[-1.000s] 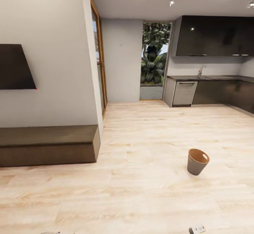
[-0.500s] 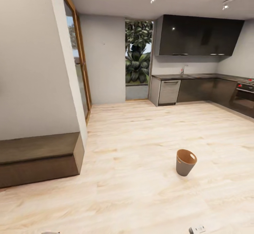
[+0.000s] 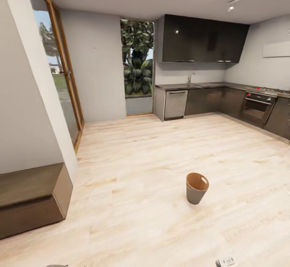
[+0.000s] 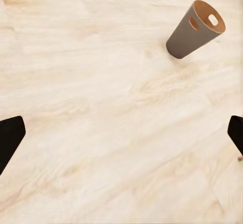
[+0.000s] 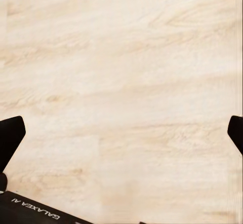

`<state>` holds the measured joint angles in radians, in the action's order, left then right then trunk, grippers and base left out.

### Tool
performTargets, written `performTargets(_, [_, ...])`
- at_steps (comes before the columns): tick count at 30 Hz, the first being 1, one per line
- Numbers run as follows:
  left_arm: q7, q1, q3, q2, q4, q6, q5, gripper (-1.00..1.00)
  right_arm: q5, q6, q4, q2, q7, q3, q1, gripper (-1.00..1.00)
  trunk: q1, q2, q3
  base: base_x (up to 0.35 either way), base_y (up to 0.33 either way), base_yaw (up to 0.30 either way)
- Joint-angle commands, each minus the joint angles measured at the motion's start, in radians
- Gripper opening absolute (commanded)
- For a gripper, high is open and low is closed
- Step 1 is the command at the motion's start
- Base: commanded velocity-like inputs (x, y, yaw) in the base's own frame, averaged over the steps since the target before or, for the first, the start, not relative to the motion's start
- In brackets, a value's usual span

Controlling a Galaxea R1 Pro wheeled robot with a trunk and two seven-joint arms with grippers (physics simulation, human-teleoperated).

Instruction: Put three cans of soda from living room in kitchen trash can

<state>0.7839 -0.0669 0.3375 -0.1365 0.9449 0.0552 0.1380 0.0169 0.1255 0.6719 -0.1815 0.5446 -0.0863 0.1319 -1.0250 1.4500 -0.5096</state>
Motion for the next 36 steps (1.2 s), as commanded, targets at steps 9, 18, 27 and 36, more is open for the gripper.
performTargets(9, [0.0,0.0,0.0,0.0,0.0,0.0,0.0,1.0,0.0,-0.002,0.0,0.0,0.0,0.0,0.0,1.0,0.0,0.0,-0.002,0.342,-0.104,-0.057])
performTargets(18, [0.0,0.001,0.0,0.0,0.0,0.0,0.0,1.0,0.0,-0.003,0.0,0.0,-0.001,0.0,0.0,1.0,0.0,0.0,-0.002,0.342,-0.091,-0.002])
performTargets(27, [0.0,0.0,0.0,0.0,0.0,0.0,0.0,1.0,0.002,-0.001,0.0,0.0,0.0,0.001,0.0,1.0,0.0,0.0,-0.002,0.342,-0.079,-0.144])
performTargets(36, [0.0,0.0,0.0,0.0,0.0,0.0,0.0,1.0,0.003,-0.001,0.0,0.0,0.0,0.002,0.0,1.0,0.0,0.0,-0.002,0.342,-0.012,-0.258])
